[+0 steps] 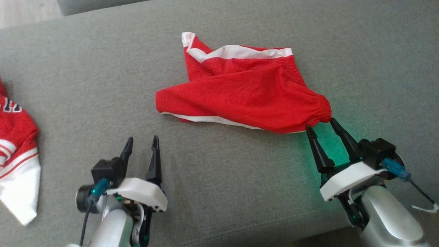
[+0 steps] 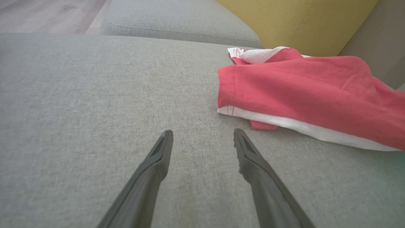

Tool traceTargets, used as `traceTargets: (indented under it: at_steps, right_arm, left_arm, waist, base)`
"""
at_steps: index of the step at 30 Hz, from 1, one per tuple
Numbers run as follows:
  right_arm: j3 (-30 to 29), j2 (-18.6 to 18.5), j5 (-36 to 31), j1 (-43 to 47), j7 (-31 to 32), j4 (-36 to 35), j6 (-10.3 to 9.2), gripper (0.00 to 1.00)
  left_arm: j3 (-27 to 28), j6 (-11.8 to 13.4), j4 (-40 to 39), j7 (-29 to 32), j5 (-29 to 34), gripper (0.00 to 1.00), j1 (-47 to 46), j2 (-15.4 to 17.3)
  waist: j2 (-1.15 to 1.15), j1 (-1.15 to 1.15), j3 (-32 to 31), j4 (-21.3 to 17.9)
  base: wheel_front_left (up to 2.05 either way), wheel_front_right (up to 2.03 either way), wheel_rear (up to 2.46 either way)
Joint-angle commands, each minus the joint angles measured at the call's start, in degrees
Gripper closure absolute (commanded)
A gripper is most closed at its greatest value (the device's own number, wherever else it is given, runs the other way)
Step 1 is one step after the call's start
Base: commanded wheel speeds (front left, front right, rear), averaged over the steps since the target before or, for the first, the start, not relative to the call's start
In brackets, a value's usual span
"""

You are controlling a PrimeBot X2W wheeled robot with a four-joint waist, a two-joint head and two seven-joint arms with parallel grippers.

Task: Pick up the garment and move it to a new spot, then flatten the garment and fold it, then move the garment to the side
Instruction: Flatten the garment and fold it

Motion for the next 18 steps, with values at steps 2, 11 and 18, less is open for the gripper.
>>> traceTargets:
  at_steps: [2,11,18]
  right_arm:
    - [0.5,-1.2,1.0,-0.2,-0.6,-1.5,0.42,0.00]
    - [-0.2,-3.1,3.5,-2.8,-0.6,1.4,0.42,0.00]
    - [3.2,-4.2,4.6,-6.1,-0.6,1.4,0.42,1.00]
  left_arm:
    - [1.0,0.2,-2.3,-0.3,-0.5,0.00,-0.7,0.5]
    - [-1.1,0.4,-2.7,-0.3,-0.4,0.00,-0.4,0.5]
    - [-1.9,0.4,-3.3,-0.3,-0.4,0.00,-1.2,0.5]
  waist:
    - [0.00,0.00,-0.5,1.0]
    - [0.00,0.00,-0.5,3.0]
    - [0.00,0.00,0.5,4.4]
  base:
    - [0.00,0.00,0.00]
    - [0.00,0.00,0.00]
    - [0.00,0.00,0.00]
